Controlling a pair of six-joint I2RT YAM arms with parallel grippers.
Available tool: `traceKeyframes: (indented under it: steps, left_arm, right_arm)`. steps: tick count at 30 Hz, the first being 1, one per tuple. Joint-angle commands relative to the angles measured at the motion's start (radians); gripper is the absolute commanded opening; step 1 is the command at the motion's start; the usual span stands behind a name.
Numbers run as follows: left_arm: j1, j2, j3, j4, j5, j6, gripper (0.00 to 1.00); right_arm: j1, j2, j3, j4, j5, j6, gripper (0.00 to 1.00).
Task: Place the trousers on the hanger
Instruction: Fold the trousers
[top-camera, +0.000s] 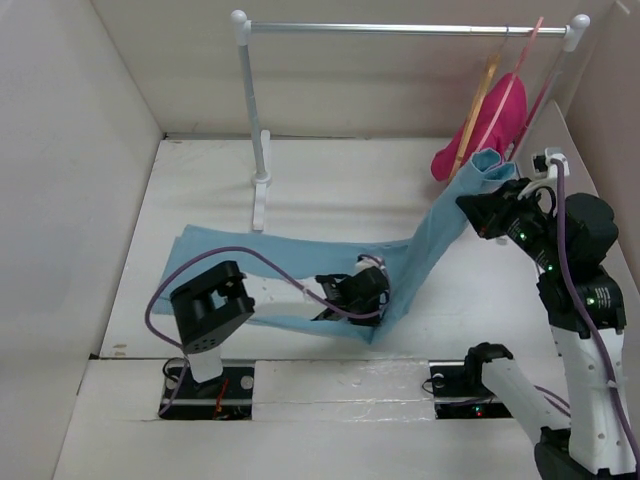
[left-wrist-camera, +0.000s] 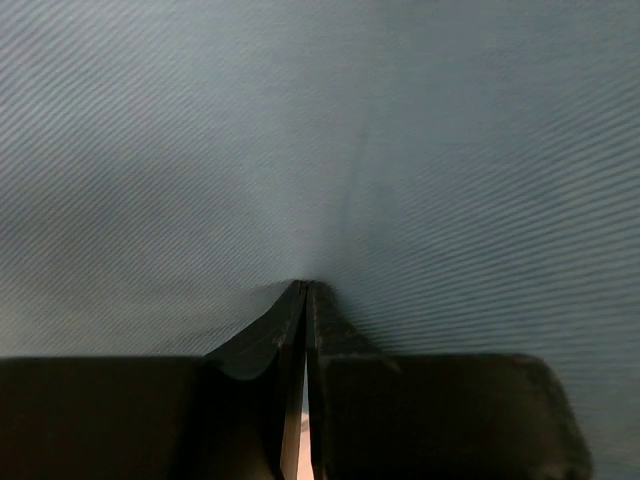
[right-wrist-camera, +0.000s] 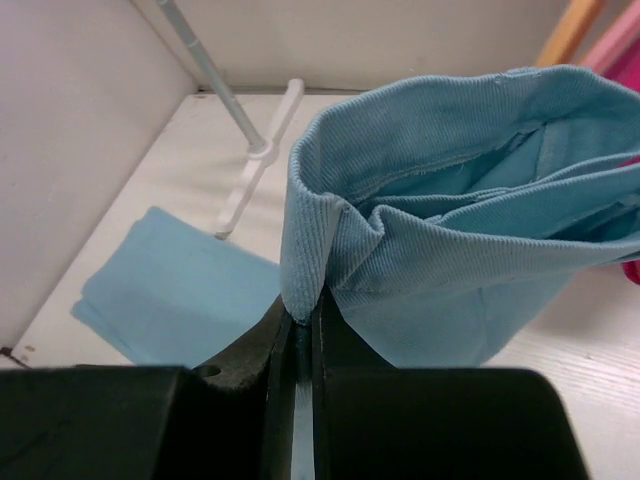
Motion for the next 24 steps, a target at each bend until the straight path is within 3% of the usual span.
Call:
traceKeyframes:
  steps: [1,5,7,8,11,12,14,15,16,20,23,24]
  left_arm:
    - [-0.039,0.106,0.141,0.035,0.037,-0.026,0.00]
    - [-0.026,-0.050,0.106,-0.024,-0.045,-0.009,0.00]
    - [0.034,-0.154,0.063,-0.076,-0.093,0.026,0.08]
    - [0.062,-0.261,0.057,-0.106,-0.123,0.038,0.20]
    - [0.224,-0.499,0.071,-0.285,-0.267,0.072,0.36]
    - [0.282,-0.561,0.084,-0.352,-0.293,0.086,0.36]
    - [0.491,-0.708,0.149,-0.403,-0.313,0.148,0.41]
    - [0.560,-0.745,0.181,-0.413,-0.295,0.175,0.42]
    - [0.699,-0.765,0.260,-0.429,-0.286,0.198,0.43]
    - [0.913,-0.804,0.468,-0.504,-0.256,0.273,0.43]
    - [0.913,-0.796,0.595,-0.543,-0.345,0.270,0.43]
    - [0.913,-0.796,0.621,-0.545,-0.380,0.275,0.43]
  right_arm:
    - [0.089,0.029,0.078,0.151,0.011,0.038,0.00]
    - [0.209,0.084,0.041,0.262,0.036,0.079,0.00]
    - [0.306,0.134,0.050,0.302,0.089,0.081,0.00]
    - [0.342,0.154,0.057,0.313,0.114,0.078,0.00]
    - [0.501,0.247,0.081,0.379,0.210,0.070,0.00]
    - [0.538,0.275,0.089,0.394,0.235,0.067,0.00]
    - [0.635,0.369,0.104,0.468,0.272,0.064,0.00]
    - [0.667,0.409,0.113,0.491,0.281,0.064,0.00]
    - [0.696,0.452,0.144,0.537,0.295,0.064,0.00]
    - [0.842,0.718,0.283,0.644,0.323,0.036,0.00]
    - [0.943,0.997,0.418,0.717,0.275,0.021,0.00]
    - [0.986,1.073,0.543,0.714,0.274,0.016,0.00]
